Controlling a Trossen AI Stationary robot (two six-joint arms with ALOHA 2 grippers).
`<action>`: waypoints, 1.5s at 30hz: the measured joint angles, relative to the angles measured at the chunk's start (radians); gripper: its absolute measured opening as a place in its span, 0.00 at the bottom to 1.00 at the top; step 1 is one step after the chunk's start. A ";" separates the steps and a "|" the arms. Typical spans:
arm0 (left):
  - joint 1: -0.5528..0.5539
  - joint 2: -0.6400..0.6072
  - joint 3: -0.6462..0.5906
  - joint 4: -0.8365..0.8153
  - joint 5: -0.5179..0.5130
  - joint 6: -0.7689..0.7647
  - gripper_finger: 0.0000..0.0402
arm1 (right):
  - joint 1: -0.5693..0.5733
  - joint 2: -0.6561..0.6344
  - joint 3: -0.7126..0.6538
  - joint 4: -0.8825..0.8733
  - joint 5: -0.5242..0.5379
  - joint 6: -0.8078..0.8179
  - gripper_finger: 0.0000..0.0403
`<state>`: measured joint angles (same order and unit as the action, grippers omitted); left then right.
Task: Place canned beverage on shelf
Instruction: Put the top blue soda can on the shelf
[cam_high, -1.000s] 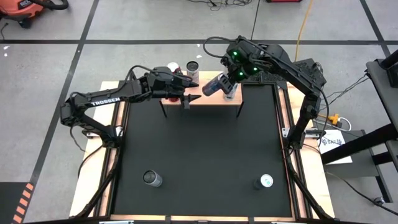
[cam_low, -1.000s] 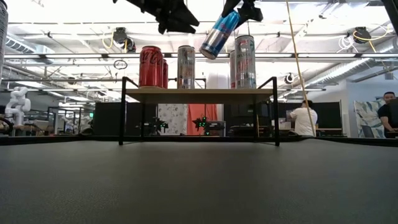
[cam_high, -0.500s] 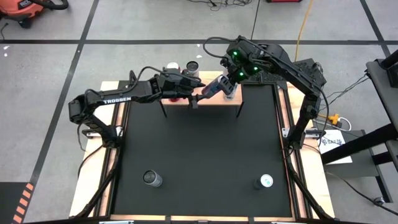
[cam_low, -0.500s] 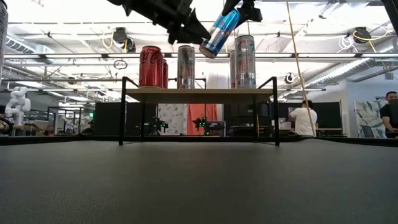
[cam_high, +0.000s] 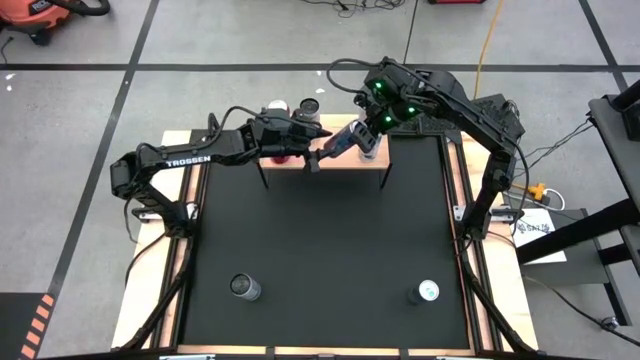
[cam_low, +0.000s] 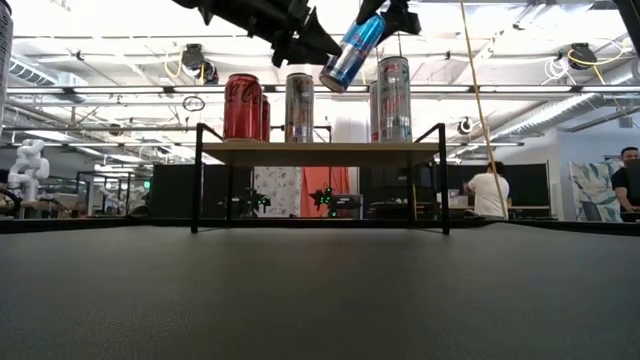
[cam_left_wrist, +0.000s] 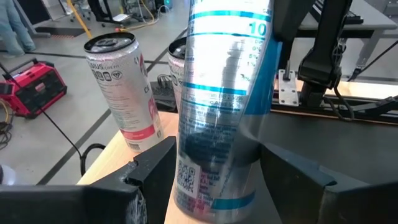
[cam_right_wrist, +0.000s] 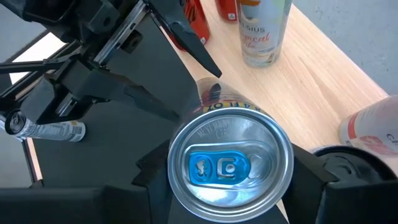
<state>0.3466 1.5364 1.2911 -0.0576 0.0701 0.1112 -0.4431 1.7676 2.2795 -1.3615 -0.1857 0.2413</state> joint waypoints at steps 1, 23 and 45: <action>0.000 0.000 0.000 0.002 0.000 0.000 0.59 | 0.000 0.000 0.000 0.005 0.000 0.000 0.49; 0.007 0.014 0.001 0.078 0.080 0.026 0.59 | -0.001 0.000 -0.001 0.051 -0.074 0.000 0.49; -0.023 0.018 -0.001 0.109 -0.014 -0.026 0.59 | 0.005 0.000 0.000 0.062 -0.077 -0.019 0.49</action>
<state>0.3235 1.5539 1.2900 0.0510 0.0565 0.0849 -0.4381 1.7672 2.2795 -1.2995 -0.2630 0.2224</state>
